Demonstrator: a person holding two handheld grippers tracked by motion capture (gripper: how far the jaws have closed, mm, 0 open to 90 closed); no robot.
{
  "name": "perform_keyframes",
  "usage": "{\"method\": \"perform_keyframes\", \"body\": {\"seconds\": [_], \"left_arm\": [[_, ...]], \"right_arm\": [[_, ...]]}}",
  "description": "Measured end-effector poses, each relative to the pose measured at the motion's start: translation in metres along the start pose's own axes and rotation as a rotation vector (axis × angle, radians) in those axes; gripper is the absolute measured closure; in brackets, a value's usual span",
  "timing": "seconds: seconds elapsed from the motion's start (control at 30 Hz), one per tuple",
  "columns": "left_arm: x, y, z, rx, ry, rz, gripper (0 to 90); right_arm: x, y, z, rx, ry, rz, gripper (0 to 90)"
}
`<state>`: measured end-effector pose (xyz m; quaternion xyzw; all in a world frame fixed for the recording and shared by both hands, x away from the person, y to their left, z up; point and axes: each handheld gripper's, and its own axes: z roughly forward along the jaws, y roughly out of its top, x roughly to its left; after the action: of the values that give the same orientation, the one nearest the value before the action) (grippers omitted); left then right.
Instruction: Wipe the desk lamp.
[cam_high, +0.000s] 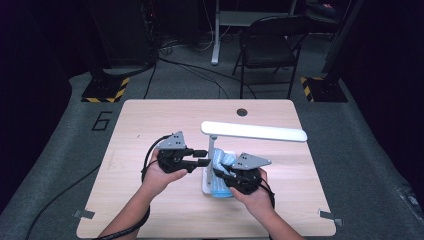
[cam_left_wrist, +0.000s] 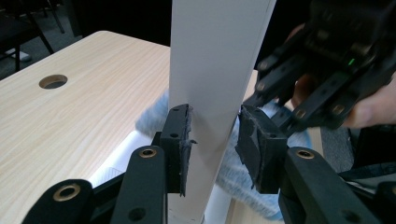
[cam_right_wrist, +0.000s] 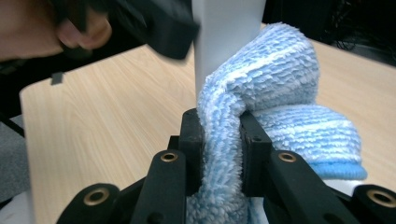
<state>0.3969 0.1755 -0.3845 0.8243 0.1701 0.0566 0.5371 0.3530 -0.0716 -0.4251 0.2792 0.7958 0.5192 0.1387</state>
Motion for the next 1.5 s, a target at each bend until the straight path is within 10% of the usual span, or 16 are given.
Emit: {"method": "perform_keyframes", "body": {"seconds": [0.37, 0.8, 1.17, 1.5], "left_arm": [[0.001, -0.003, 0.0, -0.006, -0.006, -0.001, 65.4], [0.002, -0.004, 0.0, -0.017, -0.013, -0.005, 65.1], [0.004, -0.006, 0.003, -0.019, -0.007, -0.015, 59.7], [0.006, -0.005, 0.004, -0.029, -0.016, -0.02, 57.4]], "right_arm": [[-0.009, -0.045, 0.033, 0.125, 0.006, 0.102, 74.6], [-0.018, -0.059, 0.044, 0.183, 0.01, 0.113, 74.4], [-0.013, -0.061, 0.034, 0.198, -0.169, 0.133, 50.2], [-0.016, -0.068, 0.044, 0.232, -0.176, 0.089, 57.5]]}}
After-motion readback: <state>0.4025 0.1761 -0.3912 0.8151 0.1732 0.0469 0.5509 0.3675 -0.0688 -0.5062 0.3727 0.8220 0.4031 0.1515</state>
